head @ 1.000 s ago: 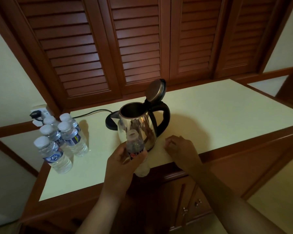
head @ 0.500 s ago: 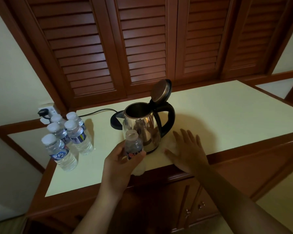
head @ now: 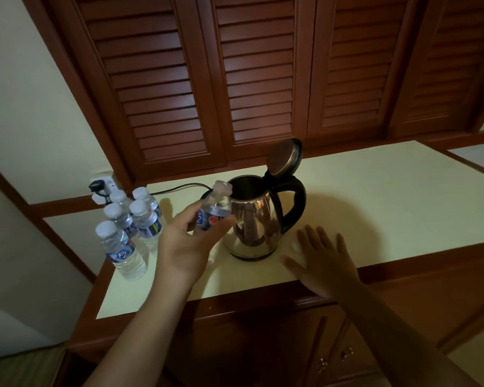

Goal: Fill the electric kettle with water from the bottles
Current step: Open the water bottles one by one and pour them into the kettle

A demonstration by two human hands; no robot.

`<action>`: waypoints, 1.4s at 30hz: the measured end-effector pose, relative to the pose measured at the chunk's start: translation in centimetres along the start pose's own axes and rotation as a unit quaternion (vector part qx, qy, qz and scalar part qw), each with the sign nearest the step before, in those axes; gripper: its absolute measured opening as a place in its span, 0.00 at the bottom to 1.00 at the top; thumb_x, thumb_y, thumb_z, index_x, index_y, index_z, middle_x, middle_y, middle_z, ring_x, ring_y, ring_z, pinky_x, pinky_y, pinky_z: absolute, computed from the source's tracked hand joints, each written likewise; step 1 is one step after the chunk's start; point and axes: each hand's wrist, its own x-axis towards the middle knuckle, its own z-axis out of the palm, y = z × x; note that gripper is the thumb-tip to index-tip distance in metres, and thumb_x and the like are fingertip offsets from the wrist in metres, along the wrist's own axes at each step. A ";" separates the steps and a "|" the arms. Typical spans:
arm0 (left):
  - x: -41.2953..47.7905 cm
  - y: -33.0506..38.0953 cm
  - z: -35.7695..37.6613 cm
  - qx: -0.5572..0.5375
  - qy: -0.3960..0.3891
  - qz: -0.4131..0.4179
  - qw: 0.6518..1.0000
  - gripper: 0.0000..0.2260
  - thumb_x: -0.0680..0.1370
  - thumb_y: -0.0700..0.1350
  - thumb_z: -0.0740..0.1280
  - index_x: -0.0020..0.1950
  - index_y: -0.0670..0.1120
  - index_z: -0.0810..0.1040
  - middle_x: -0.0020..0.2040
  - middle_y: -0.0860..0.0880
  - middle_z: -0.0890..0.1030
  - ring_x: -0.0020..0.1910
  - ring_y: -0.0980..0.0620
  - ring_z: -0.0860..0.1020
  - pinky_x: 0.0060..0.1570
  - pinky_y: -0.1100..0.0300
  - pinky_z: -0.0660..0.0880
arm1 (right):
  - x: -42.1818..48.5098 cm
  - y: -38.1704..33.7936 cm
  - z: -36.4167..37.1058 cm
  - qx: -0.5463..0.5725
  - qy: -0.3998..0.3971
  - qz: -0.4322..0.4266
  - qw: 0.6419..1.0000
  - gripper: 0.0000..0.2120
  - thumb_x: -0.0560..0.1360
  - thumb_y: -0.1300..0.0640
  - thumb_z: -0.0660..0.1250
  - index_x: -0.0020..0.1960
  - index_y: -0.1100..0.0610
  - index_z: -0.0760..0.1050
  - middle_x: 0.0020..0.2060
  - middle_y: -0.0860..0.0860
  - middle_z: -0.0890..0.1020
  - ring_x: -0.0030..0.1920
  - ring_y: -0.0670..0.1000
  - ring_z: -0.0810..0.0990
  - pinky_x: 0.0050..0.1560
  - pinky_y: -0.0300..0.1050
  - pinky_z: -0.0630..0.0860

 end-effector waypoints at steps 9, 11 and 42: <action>3.8 1.8 -1.4 0.186 -0.031 0.021 0.982 0.08 0.75 0.53 0.78 0.52 0.55 0.86 0.40 0.50 0.87 0.40 0.45 0.84 0.44 0.43 0.80 | 0.1 0.0 0.2 -0.004 -0.002 0.010 1.000 0.47 0.72 0.22 0.32 0.82 0.49 0.36 0.82 0.50 0.37 0.81 0.54 0.35 0.78 0.65 0.38; 4.4 2.2 -1.3 0.228 -0.030 0.023 0.973 0.08 0.74 0.54 0.78 0.49 0.53 0.85 0.37 0.50 0.86 0.37 0.47 0.82 0.38 0.46 0.78 | 0.0 -0.1 0.2 0.000 -0.002 0.016 1.000 0.48 0.72 0.21 0.33 0.82 0.50 0.37 0.82 0.50 0.39 0.81 0.54 0.36 0.79 0.64 0.37; 6.5 3.9 -0.8 0.574 -0.005 0.061 0.817 0.26 0.72 0.63 0.75 0.69 0.65 0.76 0.64 0.50 0.76 0.67 0.44 0.69 0.61 0.43 0.65 | -0.2 -0.1 -0.1 -0.006 0.001 0.018 1.000 0.47 0.73 0.21 0.35 0.82 0.48 0.38 0.82 0.51 0.40 0.81 0.54 0.37 0.79 0.64 0.38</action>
